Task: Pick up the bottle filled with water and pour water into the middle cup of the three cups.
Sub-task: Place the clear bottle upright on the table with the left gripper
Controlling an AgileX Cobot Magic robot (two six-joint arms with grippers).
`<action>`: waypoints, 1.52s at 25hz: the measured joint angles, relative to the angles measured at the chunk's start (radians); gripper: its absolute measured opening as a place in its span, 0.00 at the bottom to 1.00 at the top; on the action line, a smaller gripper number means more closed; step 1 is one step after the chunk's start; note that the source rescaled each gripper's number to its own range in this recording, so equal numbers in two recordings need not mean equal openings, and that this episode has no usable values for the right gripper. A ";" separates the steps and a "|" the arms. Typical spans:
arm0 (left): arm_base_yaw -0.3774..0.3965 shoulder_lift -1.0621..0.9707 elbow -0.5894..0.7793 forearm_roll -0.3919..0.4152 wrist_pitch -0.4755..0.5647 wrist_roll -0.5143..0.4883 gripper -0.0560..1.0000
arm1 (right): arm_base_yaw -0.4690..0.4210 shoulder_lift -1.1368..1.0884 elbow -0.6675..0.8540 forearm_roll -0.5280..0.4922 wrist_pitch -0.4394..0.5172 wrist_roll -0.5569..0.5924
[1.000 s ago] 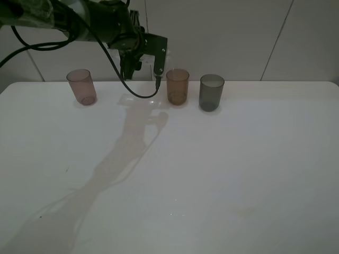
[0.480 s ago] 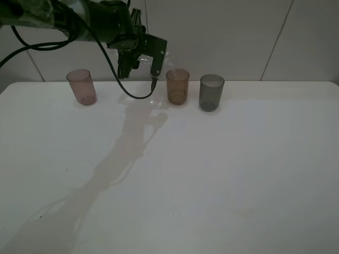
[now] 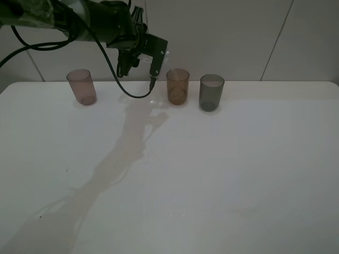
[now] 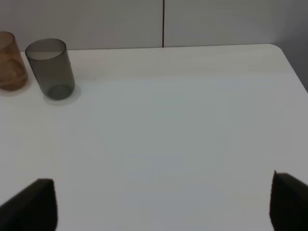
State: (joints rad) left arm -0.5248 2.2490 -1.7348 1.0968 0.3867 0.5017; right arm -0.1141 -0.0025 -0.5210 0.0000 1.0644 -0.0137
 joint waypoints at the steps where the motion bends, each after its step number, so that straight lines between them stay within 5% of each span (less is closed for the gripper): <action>1: 0.000 0.000 0.000 0.001 -0.006 0.000 0.06 | 0.000 0.000 0.000 0.000 0.000 0.000; 15: 0.011 0.000 0.000 0.004 -0.026 0.000 0.06 | 0.000 0.000 0.000 0.000 0.000 0.000; 38: 0.018 0.000 0.000 0.128 -0.142 0.000 0.06 | 0.000 0.000 0.000 0.000 0.000 0.000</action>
State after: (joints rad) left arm -0.5070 2.2490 -1.7348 1.2246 0.2444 0.5017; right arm -0.1141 -0.0025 -0.5210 0.0000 1.0644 -0.0137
